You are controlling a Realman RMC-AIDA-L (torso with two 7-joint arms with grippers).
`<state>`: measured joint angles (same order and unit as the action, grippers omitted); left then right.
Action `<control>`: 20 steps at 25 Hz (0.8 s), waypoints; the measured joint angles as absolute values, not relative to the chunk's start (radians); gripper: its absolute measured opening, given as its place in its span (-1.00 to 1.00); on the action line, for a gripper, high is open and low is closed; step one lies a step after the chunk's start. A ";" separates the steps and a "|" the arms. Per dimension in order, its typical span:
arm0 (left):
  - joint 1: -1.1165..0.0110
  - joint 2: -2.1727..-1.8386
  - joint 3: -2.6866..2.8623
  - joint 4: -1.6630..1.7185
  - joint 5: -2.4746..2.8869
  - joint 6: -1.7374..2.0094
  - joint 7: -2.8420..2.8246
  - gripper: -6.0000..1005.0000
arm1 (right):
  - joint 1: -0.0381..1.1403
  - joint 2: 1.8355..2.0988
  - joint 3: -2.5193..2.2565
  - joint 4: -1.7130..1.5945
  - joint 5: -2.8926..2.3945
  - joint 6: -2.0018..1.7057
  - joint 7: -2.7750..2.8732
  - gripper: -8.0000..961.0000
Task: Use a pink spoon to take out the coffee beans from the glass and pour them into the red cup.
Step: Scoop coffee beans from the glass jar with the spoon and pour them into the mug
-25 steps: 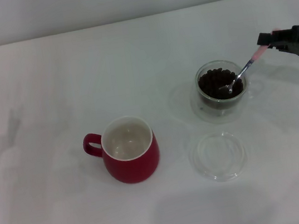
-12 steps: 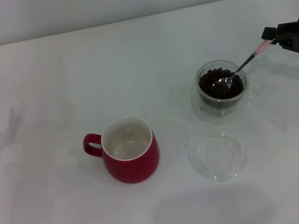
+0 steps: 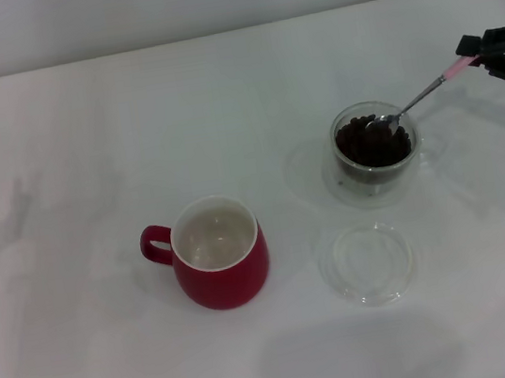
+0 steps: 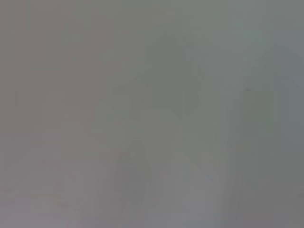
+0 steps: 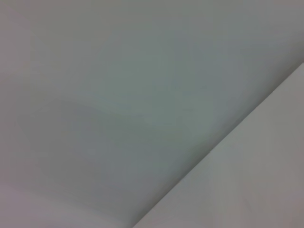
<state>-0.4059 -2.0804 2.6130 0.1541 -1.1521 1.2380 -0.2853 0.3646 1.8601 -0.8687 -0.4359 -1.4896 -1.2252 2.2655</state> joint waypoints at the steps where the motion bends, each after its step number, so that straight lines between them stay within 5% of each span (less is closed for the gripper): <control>1: -0.406 -2.080 2.613 0.154 -1.152 1.238 -0.285 0.78 | 0.365 1.858 -0.869 -0.435 -1.490 -1.228 2.272 -0.52; 20: -0.425 -2.078 2.609 0.139 -1.158 1.238 -0.285 0.78 | 0.476 1.803 -0.882 -0.399 -1.510 -1.357 2.377 -0.50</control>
